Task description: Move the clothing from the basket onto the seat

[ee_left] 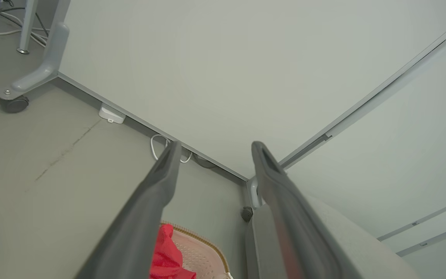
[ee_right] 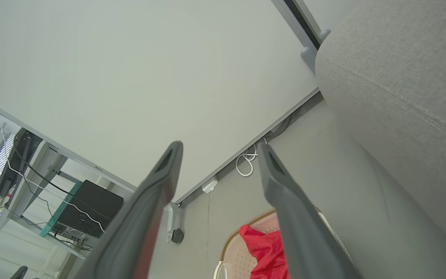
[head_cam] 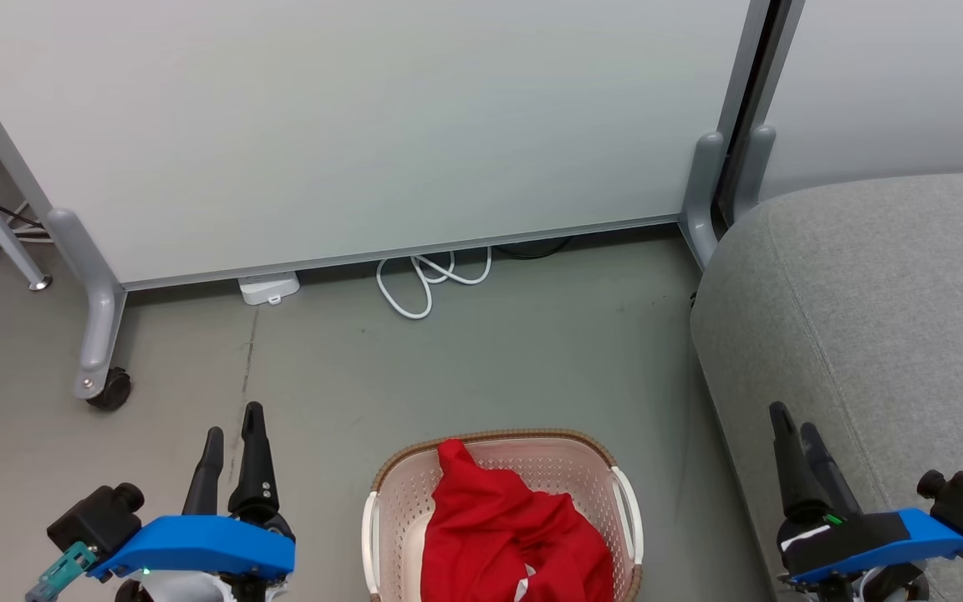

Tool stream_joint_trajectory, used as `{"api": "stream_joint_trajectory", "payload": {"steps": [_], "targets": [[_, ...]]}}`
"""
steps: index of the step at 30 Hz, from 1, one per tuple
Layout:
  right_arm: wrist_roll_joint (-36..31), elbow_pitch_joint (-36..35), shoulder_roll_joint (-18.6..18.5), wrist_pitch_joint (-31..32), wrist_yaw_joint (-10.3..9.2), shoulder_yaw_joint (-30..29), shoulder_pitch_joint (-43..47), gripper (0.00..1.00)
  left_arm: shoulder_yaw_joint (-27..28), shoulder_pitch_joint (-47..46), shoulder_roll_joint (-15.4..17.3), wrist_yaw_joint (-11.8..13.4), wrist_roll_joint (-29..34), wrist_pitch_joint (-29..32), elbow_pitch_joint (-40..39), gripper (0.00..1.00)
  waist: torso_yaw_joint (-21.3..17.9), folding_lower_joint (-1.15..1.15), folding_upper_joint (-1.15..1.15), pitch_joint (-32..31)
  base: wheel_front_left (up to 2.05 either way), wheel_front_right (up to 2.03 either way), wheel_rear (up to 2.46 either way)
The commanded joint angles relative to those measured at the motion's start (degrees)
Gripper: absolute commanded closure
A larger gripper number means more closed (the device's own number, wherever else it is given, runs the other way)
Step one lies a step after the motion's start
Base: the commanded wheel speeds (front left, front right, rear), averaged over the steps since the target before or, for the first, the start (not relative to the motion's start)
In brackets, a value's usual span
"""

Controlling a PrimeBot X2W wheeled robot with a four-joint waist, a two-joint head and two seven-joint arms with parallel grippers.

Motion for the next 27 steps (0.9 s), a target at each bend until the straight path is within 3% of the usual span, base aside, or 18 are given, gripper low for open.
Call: {"api": "stream_joint_trajectory", "payload": {"steps": [1, 27], "targets": [[-2.5, -1.0, -0.5, -0.6, 0.12, -0.2, -1.3, 0.0, -0.6, -1.0, 0.5, -0.3, 2.6, -0.8, -0.9, 0.0, 0.0, 0.0, 0.0, 0.0, 0.0, 0.0, 0.0], [-19.7, -2.4, -0.6, -2.0, 0.15, -1.4, -0.6, 0.0, -3.3, -0.4, 1.1, -0.8, 19.1, -4.8, -0.3, 0.0, 0.3, 0.0, 0.0, 0.0, 0.0, 0.0, 0.0]]}}
